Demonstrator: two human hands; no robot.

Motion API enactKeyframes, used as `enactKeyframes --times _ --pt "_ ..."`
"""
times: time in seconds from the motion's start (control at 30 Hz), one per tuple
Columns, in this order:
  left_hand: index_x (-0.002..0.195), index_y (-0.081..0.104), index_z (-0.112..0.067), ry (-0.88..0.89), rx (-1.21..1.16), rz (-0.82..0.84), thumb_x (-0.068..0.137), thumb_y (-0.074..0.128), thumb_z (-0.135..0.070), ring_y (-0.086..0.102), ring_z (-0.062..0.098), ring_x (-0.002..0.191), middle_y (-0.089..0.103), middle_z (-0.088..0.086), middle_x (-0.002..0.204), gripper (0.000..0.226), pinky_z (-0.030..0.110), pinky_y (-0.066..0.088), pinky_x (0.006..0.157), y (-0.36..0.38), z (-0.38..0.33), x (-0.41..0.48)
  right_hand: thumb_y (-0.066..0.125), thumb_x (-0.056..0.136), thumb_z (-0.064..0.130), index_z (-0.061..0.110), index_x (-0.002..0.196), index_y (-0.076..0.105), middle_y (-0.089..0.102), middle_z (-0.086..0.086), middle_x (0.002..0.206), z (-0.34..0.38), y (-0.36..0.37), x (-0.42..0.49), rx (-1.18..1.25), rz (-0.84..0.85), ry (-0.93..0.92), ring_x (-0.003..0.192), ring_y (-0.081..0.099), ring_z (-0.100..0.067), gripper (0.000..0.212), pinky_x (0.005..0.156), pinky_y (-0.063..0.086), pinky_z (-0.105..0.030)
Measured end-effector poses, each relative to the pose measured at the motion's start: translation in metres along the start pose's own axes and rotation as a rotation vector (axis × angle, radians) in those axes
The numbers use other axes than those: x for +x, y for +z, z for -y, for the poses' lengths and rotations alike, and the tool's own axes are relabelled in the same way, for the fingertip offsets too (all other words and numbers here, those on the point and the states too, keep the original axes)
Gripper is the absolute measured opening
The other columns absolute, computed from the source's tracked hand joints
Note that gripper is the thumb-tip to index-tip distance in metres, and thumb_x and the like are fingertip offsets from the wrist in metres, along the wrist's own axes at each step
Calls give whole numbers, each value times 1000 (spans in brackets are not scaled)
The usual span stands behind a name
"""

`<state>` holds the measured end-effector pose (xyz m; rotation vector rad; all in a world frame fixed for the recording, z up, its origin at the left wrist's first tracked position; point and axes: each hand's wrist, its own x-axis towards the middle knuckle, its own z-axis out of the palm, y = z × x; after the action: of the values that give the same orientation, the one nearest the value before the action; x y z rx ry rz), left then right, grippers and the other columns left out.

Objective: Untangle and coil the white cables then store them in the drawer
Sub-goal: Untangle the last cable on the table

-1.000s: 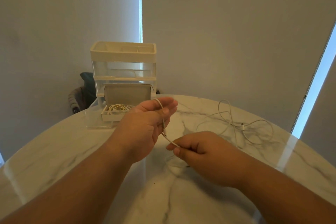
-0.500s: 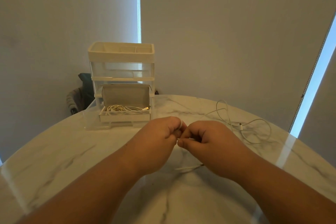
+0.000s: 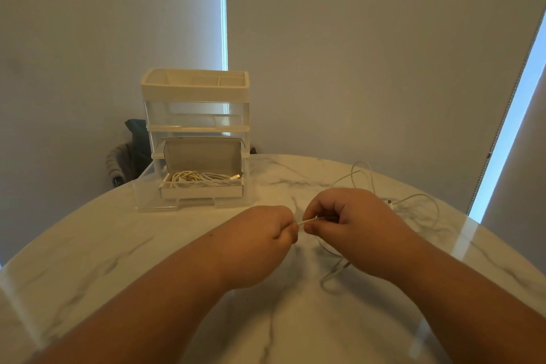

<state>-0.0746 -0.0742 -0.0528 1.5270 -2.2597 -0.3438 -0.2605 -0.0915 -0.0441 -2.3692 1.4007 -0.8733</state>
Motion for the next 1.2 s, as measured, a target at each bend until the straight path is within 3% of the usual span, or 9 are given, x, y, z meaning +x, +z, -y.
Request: enactKeyframes --times 0.13,0.27,0.47,0.57,0.7,0.87,0.97,1.1,1.2 --pt "94 59 -15 18 82 -10 103 34 -43 54 17 82 59 2 88 39 35 44 76 0 0 1 72 89 32 34 82 70 65 16 76 -5 -2 2 -22 10 0 75 58 3 7 64 45 -19" --pt "85 53 -12 15 85 -62 104 34 -41 44 11 68 50 -1 76 40 29 34 64 0 3 3 71 88 34 34 77 68 64 14 72 -15 -6 5 0 -21 33 69 57 -2 12 61 40 -18" --pt "76 49 -13 24 50 -96 104 34 -40 41 10 63 46 -1 70 41 25 33 59 3 2 3 70 90 33 35 81 69 64 15 76 -20 -6 6 -23 4 31 72 57 0 9 63 40 -17" --pt "75 48 -11 17 17 -138 104 34 -37 41 11 62 45 0 68 41 23 31 58 2 5 3 70 91 33 38 92 69 66 15 88 -24 -6 7 -32 12 72 82 60 -2 6 72 49 -22" --pt "74 49 -8 -72 -71 -233 103 35 -35 43 14 63 46 1 67 42 31 34 61 1 14 6 74 85 42 42 119 61 61 19 109 -26 -9 5 -18 20 146 100 58 1 36 85 50 -23" --pt "73 52 -7 -180 -165 -368 102 38 -33 46 16 62 48 2 65 42 32 35 59 4 20 11 68 91 39 39 133 52 55 17 120 -19 -6 4 21 -89 147 103 55 2 45 81 44 -17" --pt "75 55 -2 -241 -207 -512 101 39 -30 48 22 62 50 8 64 42 35 39 60 3 23 14 65 93 38 45 124 53 54 22 117 -5 -1 -2 47 -123 80 98 54 9 35 76 43 -10" --pt "76 59 1 -296 -264 -609 101 38 -29 46 21 59 48 8 61 44 34 39 57 -2 30 15 63 92 43 44 106 64 60 24 100 20 1 -14 36 -10 -99 97 53 11 14 75 49 -11" --pt "77 57 3 -334 -355 -648 100 40 -27 41 18 59 45 6 61 42 33 33 55 -4 30 13 67 86 54 45 112 65 61 26 99 26 6 -16 -18 203 -143 97 54 10 28 77 49 -13"
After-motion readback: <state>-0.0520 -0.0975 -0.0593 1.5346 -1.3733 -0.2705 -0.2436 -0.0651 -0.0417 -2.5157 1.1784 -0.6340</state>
